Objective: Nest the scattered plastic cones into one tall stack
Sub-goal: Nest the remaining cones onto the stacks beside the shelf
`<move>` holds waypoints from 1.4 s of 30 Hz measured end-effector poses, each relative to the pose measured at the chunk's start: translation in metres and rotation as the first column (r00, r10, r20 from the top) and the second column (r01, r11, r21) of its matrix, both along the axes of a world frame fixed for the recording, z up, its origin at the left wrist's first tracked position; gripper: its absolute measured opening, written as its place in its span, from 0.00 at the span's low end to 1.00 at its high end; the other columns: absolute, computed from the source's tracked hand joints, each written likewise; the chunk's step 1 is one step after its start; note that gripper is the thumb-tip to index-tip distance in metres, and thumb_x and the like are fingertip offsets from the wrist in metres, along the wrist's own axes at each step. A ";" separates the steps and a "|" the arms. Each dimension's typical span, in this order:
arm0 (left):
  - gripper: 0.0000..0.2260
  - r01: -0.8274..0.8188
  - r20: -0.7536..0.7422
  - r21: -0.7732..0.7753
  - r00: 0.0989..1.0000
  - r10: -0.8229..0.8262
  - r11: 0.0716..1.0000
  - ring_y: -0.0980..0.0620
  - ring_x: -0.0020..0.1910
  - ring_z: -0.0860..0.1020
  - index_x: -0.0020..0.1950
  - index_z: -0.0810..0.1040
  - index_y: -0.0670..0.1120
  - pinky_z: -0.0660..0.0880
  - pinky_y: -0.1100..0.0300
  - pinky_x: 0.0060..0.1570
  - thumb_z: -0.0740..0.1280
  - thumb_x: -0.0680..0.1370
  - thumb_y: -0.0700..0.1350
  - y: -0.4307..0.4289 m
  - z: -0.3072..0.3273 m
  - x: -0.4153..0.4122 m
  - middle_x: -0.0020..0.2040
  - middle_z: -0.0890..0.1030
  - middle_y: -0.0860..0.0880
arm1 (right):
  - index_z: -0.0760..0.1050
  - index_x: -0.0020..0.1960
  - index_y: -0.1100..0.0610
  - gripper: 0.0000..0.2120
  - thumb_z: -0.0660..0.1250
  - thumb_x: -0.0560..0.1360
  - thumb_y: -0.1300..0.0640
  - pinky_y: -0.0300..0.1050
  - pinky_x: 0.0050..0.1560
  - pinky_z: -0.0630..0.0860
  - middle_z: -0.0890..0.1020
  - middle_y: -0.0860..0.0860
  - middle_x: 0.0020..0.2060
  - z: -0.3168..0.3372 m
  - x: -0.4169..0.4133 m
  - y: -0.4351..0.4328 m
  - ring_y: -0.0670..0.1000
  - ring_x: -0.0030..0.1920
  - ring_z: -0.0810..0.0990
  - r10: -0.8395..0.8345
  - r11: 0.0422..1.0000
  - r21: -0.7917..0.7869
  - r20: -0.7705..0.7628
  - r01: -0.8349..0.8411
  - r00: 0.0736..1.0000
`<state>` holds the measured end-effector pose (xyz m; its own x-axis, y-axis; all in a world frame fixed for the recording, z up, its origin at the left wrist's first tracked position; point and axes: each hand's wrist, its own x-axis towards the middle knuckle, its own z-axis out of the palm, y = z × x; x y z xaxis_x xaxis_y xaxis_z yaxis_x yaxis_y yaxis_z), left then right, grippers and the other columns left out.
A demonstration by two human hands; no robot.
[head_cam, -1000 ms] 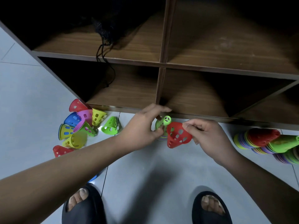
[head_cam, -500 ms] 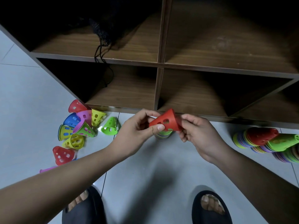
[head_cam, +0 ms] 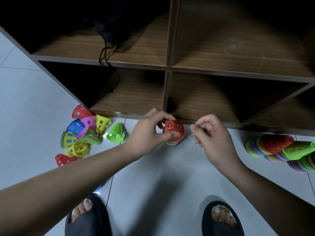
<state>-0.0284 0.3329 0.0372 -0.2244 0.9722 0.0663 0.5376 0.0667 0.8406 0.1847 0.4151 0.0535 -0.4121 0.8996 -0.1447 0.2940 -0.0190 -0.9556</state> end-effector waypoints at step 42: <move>0.20 -0.434 -0.413 -0.479 0.879 0.240 0.763 0.54 0.46 0.80 0.61 0.82 0.51 0.78 0.57 0.44 0.79 0.74 0.59 -0.257 -0.109 -0.251 0.51 0.80 0.55 | 0.67 0.75 0.51 0.33 0.67 0.72 0.67 0.59 0.68 0.72 0.68 0.61 0.75 -0.135 -0.200 -0.148 0.65 0.68 0.73 0.517 -0.069 0.129 0.852 -0.989 0.076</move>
<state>-0.2796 0.0759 -0.0716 -0.6054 0.7278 -0.3221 0.6115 0.6844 0.3971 -0.0154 0.2672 -0.0817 -0.9392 -0.1515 -0.3081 -0.0788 0.9685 -0.2360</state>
